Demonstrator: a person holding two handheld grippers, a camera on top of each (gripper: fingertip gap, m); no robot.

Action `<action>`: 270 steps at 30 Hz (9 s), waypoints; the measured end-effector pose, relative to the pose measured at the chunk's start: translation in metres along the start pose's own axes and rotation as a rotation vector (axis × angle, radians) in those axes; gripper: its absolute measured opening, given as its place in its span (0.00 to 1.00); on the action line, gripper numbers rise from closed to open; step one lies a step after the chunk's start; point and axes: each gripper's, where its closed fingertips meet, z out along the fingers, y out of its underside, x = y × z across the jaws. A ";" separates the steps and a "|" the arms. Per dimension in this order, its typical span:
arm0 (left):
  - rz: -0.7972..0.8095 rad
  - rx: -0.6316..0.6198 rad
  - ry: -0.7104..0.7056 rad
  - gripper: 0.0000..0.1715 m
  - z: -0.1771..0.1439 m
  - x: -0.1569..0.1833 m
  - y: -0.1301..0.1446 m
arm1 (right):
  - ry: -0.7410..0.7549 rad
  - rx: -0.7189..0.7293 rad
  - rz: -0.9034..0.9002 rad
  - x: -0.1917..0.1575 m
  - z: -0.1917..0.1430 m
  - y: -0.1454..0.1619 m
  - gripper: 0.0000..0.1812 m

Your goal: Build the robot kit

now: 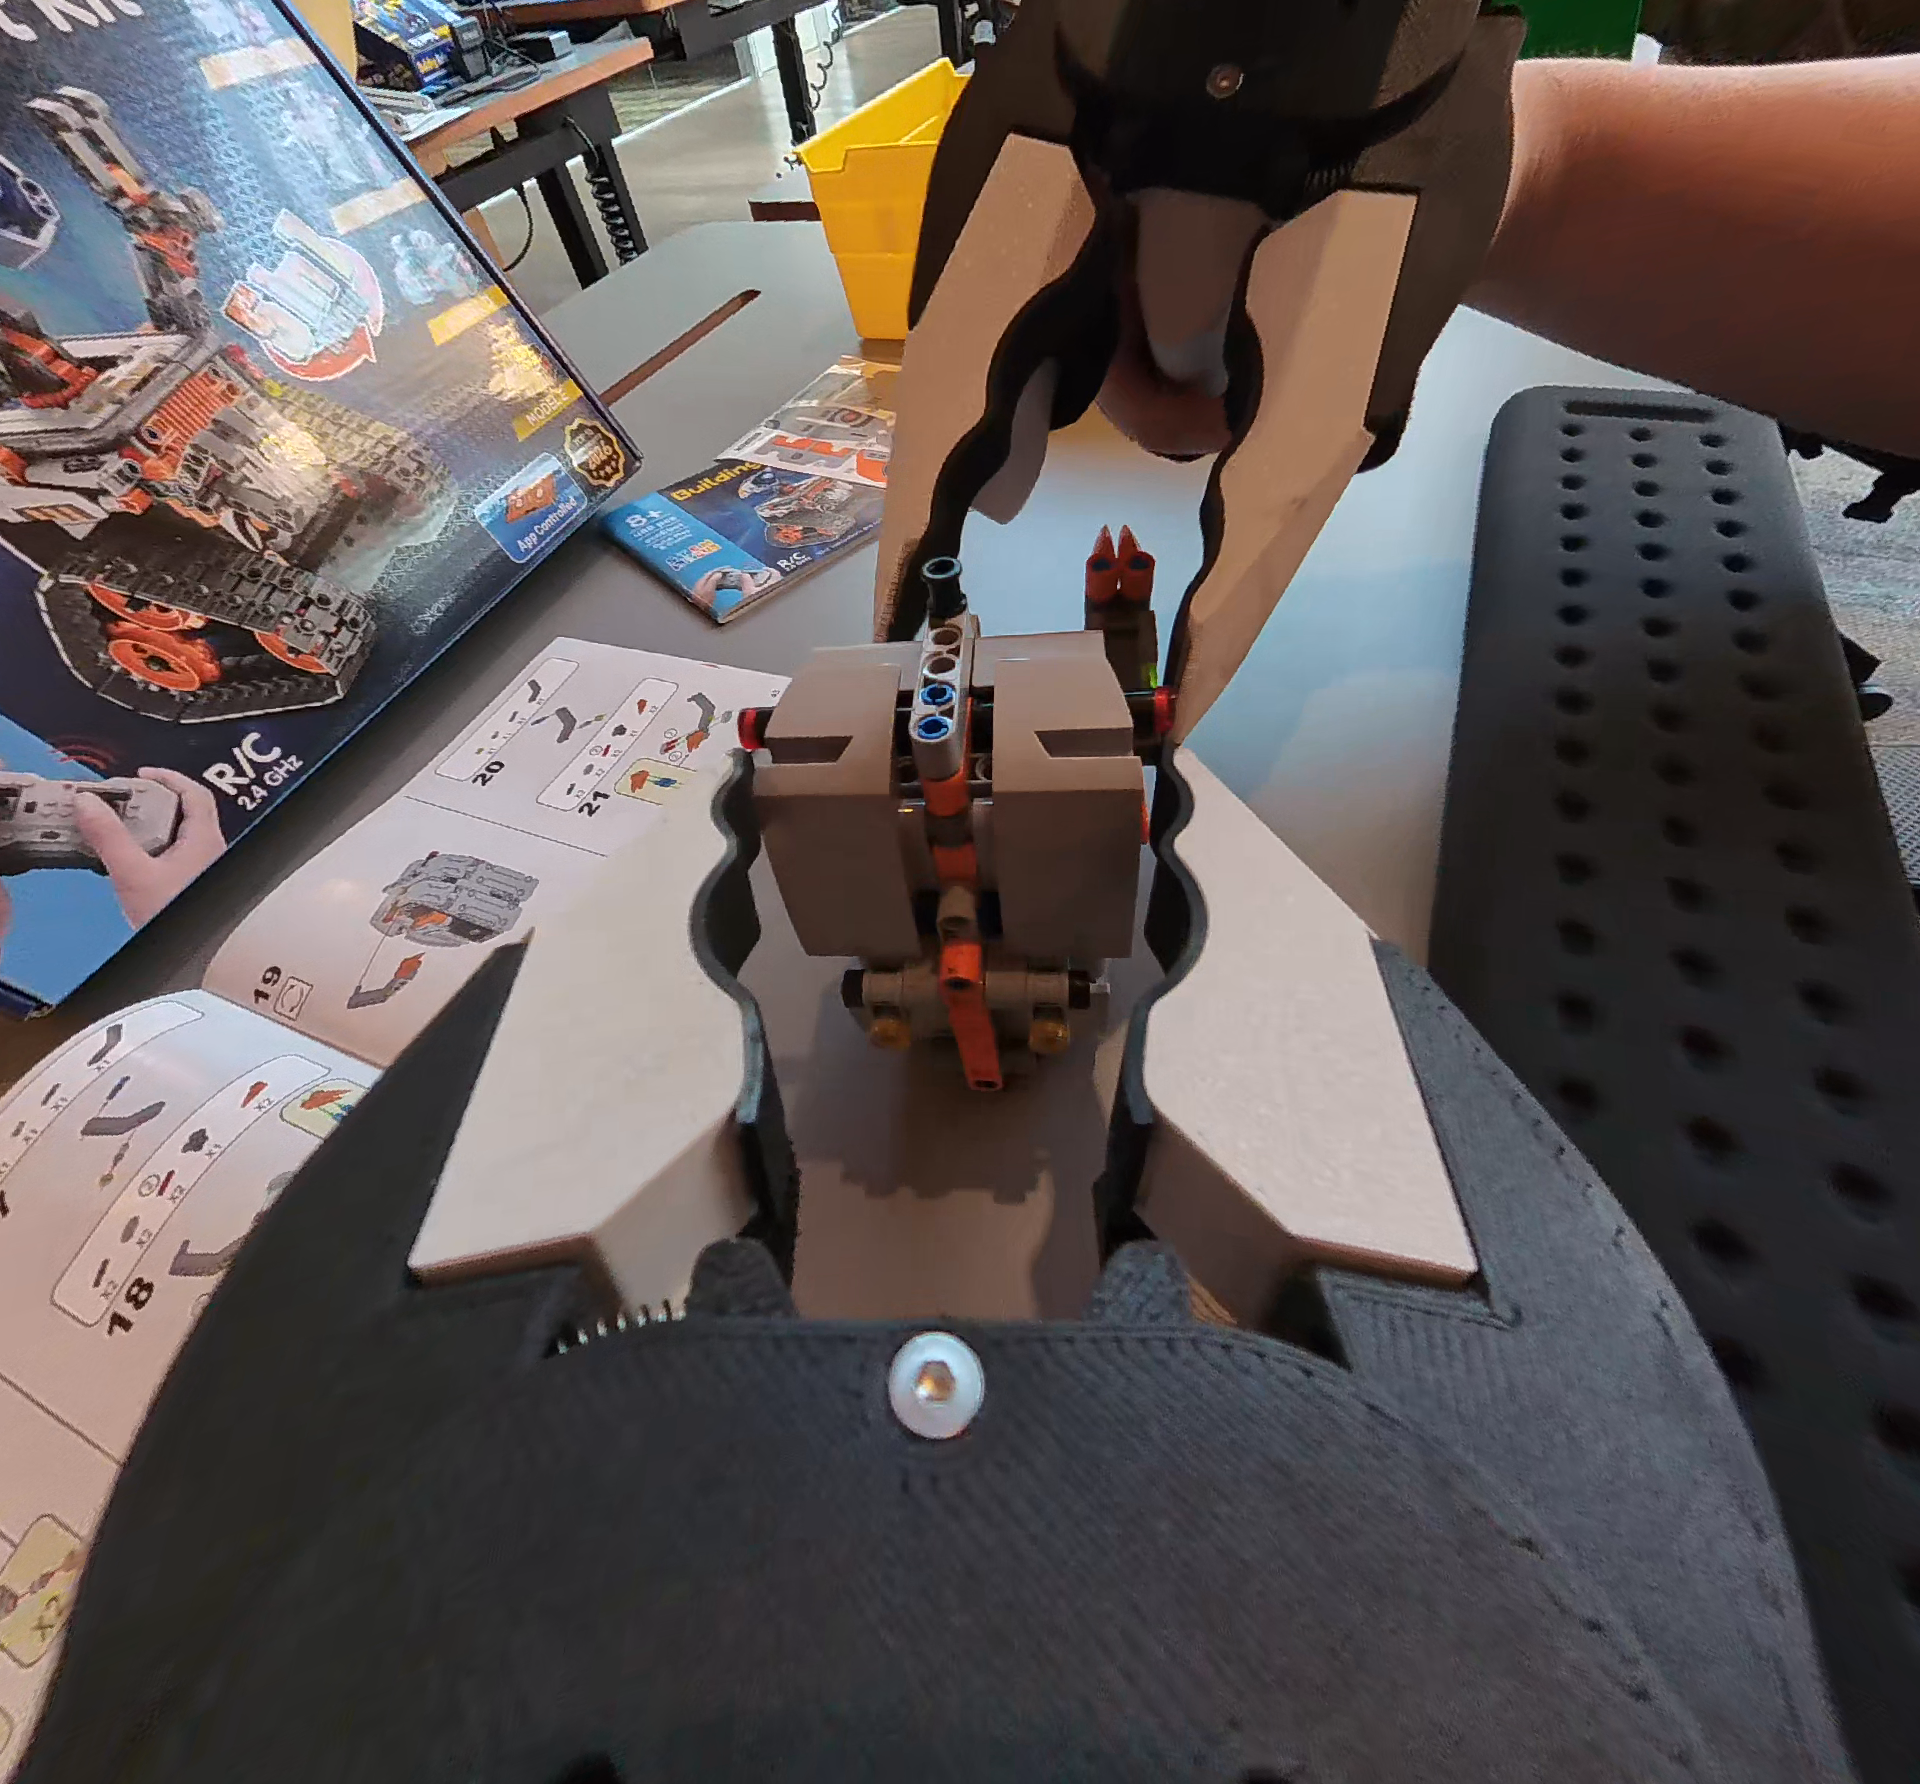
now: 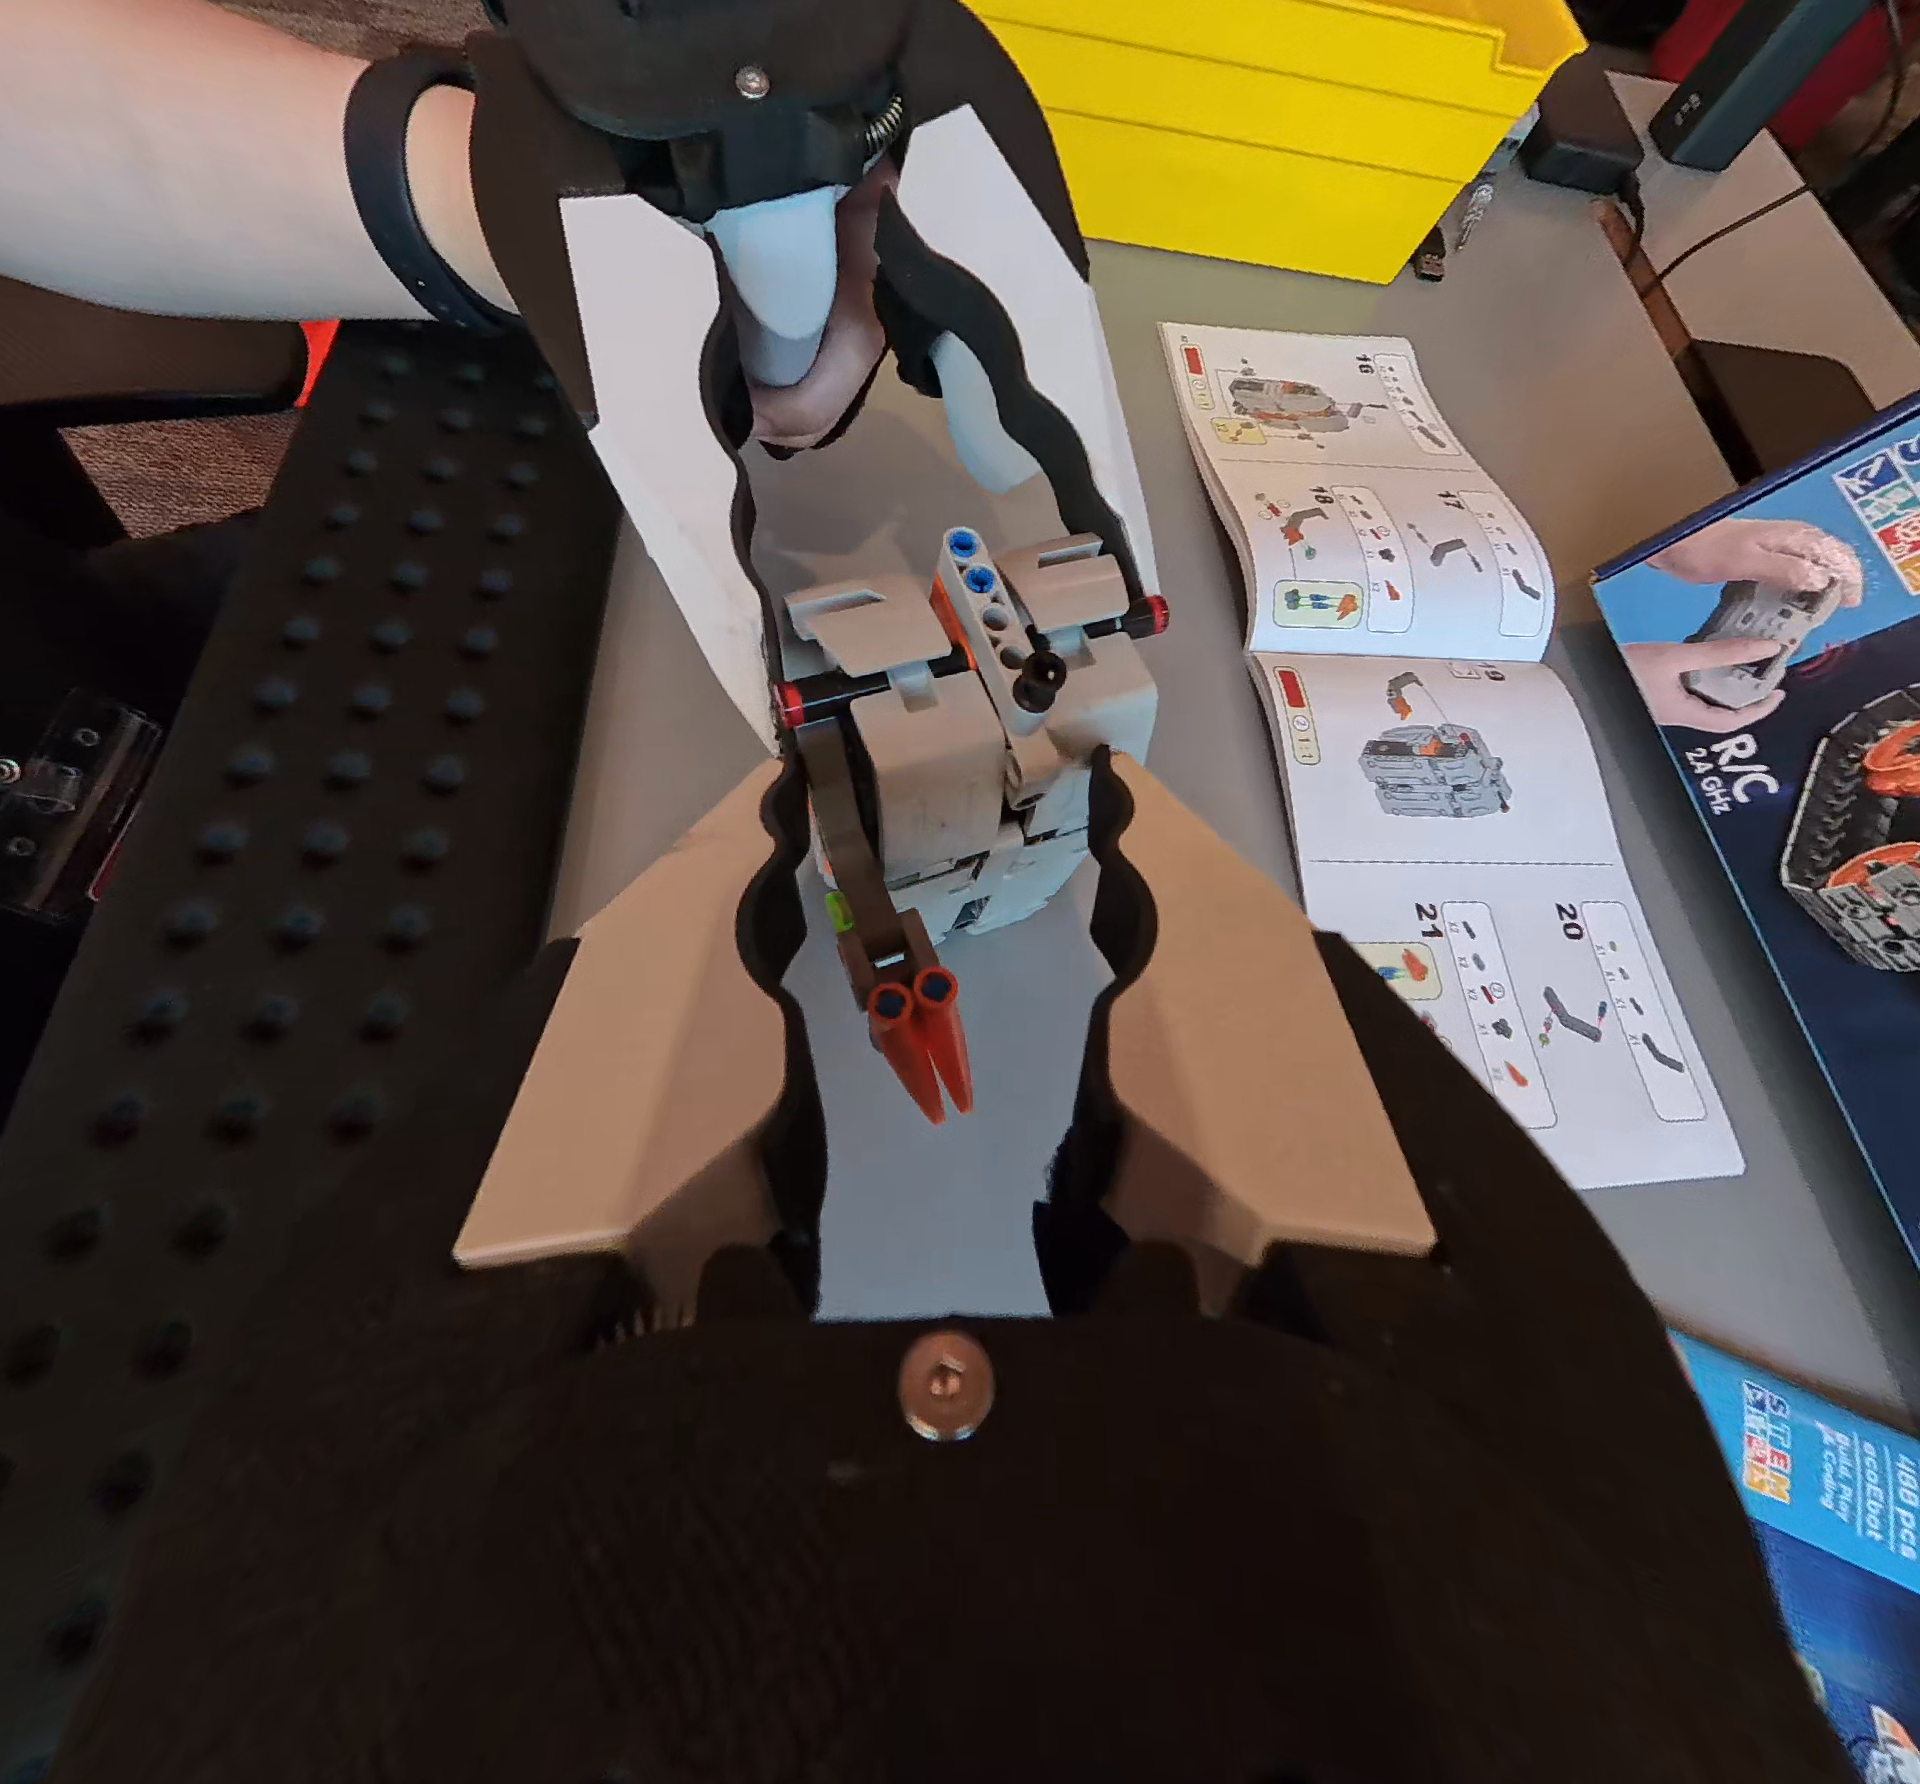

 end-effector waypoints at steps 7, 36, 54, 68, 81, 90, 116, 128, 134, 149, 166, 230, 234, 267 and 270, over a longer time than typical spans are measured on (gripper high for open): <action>-0.021 0.028 -0.012 0.42 0.000 0.000 -0.001 | 0.005 0.016 0.052 -0.001 -0.001 0.001 0.28; -0.267 -0.075 -0.166 0.44 -0.022 -0.046 0.049 | 0.007 0.406 0.318 -0.009 -0.043 0.025 0.31; -0.156 -0.208 -0.036 0.39 0.005 -0.003 0.068 | 0.370 0.322 0.229 -0.029 -0.007 -0.007 0.24; -0.064 -0.250 0.018 0.35 0.001 0.017 0.070 | 0.379 0.250 0.269 -0.013 -0.010 0.004 0.10; -0.056 -0.255 0.023 0.36 -0.001 0.017 0.070 | 0.265 -0.194 0.004 -0.019 0.001 0.009 0.07; -0.070 -0.212 0.001 0.36 -0.006 0.015 0.063 | 0.299 -0.033 0.033 -0.020 -0.015 -0.001 0.22; -0.422 -0.272 -0.230 0.35 -0.006 -0.046 0.094 | 0.061 0.452 0.528 0.053 -0.007 0.037 0.22; -0.632 0.102 -0.185 0.30 -0.047 -0.067 0.051 | -0.035 0.361 0.465 0.021 0.011 0.030 0.20; -0.524 0.224 -0.291 0.38 -0.073 -0.071 0.029 | 0.001 0.343 0.416 0.020 0.017 0.029 0.38; -0.393 0.258 -0.113 0.41 -0.075 -0.020 0.004 | 0.092 0.289 0.373 0.035 0.032 0.031 0.39; -0.399 0.122 -0.383 0.38 -0.179 -0.004 0.058 | 0.199 0.190 0.372 0.019 0.119 -0.018 0.36; -0.566 -0.345 -0.682 0.47 -0.104 -0.062 0.118 | 0.610 0.268 -0.021 0.133 -0.049 0.066 0.23; -0.534 -0.351 -0.699 0.37 -0.098 -0.065 0.115 | 0.609 0.266 -0.009 0.135 -0.049 0.068 0.23; -0.626 -0.296 -0.795 0.43 -0.116 -0.084 0.120 | 0.592 0.236 0.026 0.138 -0.046 0.079 0.23; -0.611 -0.307 -0.789 0.42 -0.115 -0.083 0.120 | 0.593 0.258 0.036 0.137 -0.049 0.073 0.24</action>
